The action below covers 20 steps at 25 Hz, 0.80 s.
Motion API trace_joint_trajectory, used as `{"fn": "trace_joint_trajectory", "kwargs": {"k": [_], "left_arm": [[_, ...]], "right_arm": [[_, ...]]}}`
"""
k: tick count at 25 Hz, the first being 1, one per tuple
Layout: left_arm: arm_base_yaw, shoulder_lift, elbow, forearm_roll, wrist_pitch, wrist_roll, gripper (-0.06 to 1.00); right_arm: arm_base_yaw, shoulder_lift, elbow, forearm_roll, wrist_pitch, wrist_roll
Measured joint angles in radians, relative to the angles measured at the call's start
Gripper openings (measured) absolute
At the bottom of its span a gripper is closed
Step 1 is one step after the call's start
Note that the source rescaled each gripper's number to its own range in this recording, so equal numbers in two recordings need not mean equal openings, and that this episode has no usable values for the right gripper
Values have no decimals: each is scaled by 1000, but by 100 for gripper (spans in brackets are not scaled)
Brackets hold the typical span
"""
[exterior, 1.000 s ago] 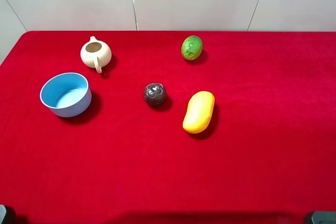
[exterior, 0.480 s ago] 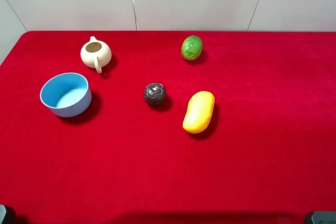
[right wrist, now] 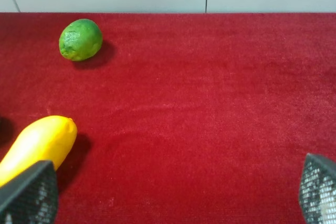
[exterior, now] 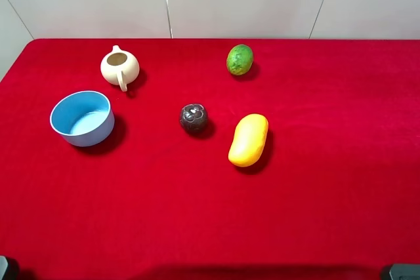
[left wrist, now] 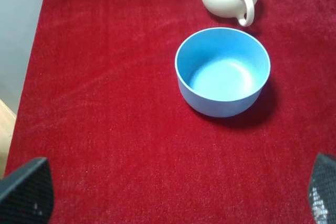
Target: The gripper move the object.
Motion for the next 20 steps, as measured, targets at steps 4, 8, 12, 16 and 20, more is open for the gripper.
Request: {"fn": "trace_joint_trajectory", "kwargs": {"k": [4,8,12,16,20], "left_arm": [[0,0,0,0,0,1,100],[0,0,0,0,-1,1,100],[0,0,0,0,-2,1,100],[0,0,0,0,-2,1,100],[0,0,0,0,-2,1,100]], "right_arm": [[0,0,0,0,0,0],[0,0,0,0,0,0],[0,0,0,0,0,0],[0,0,0,0,0,0],[0,0,0,0,0,0]]}}
